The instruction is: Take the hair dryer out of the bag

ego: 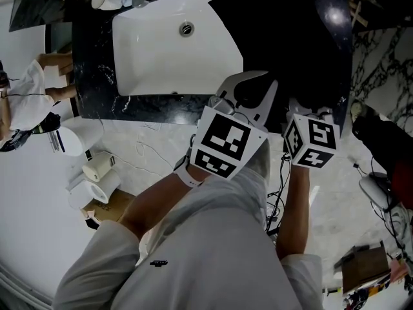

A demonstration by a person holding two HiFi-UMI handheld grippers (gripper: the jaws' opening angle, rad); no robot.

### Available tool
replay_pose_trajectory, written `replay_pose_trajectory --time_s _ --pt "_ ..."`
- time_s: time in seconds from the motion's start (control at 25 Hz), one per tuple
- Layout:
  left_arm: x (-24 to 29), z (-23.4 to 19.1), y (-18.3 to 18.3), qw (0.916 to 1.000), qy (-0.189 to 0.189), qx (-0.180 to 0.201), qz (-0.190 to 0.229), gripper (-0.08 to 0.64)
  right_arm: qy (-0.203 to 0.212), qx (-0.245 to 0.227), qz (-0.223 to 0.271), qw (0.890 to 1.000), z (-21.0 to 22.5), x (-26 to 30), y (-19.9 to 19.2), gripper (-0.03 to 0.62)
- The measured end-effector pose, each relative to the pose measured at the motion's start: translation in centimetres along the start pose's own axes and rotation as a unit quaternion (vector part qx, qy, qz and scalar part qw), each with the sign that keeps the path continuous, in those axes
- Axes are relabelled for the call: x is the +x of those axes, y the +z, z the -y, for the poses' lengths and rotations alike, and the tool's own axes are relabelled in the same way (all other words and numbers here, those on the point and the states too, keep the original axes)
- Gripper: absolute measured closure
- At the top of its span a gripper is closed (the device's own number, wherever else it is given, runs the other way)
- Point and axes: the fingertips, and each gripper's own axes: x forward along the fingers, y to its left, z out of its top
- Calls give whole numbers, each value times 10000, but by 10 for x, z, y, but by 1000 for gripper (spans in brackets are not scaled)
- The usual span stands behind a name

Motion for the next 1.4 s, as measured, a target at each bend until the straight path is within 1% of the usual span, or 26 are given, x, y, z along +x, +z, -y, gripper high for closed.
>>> replay_pose_trajectory --time_s 0.52,0.76,1.04,1.4 --pt "-6 6 -3 9999 -85 141 -42 537 -157 246 13 9996 -3 -41 -17 390" --pt "-6 10 -6 9996 -138 206 -103 537 -153 584 70 9982 -5 -65 -25 390" --pt "-6 19 -8 9989 -269 355 -146 537 -180 1116 74 9936 -9 -98 -40 391" --pt "-9 28 -12 9975 -426 510 -241 537 -248 1487 73 9885 -16 -135 -60 391"
